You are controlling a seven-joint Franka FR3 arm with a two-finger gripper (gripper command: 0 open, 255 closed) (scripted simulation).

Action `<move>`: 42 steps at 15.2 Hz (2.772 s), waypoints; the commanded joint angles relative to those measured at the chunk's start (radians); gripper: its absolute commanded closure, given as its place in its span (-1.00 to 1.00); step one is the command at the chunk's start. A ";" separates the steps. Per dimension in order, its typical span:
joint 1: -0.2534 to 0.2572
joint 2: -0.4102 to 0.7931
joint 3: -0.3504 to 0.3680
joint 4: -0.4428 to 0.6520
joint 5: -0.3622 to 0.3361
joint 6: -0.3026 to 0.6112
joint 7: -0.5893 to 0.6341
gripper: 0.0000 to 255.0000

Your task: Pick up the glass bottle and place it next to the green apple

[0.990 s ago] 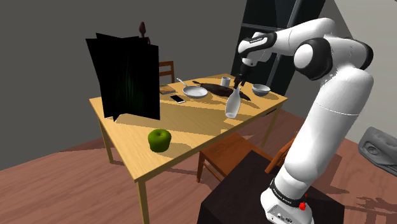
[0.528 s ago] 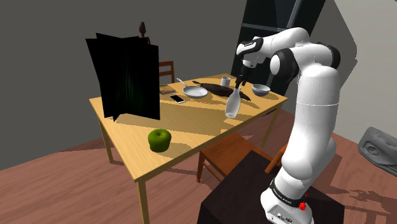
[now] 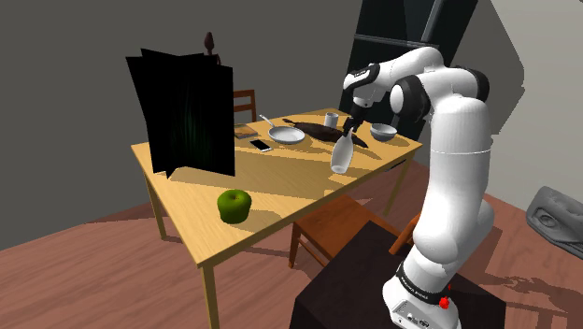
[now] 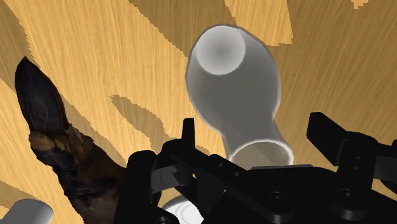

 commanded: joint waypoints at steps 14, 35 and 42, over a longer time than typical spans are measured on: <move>-0.001 0.005 0.001 -0.002 0.003 0.006 -0.002 1.00; -0.009 -0.035 -0.019 0.186 -0.040 -0.211 0.046 1.00; -0.025 -0.028 -0.022 0.291 -0.041 -0.308 0.059 1.00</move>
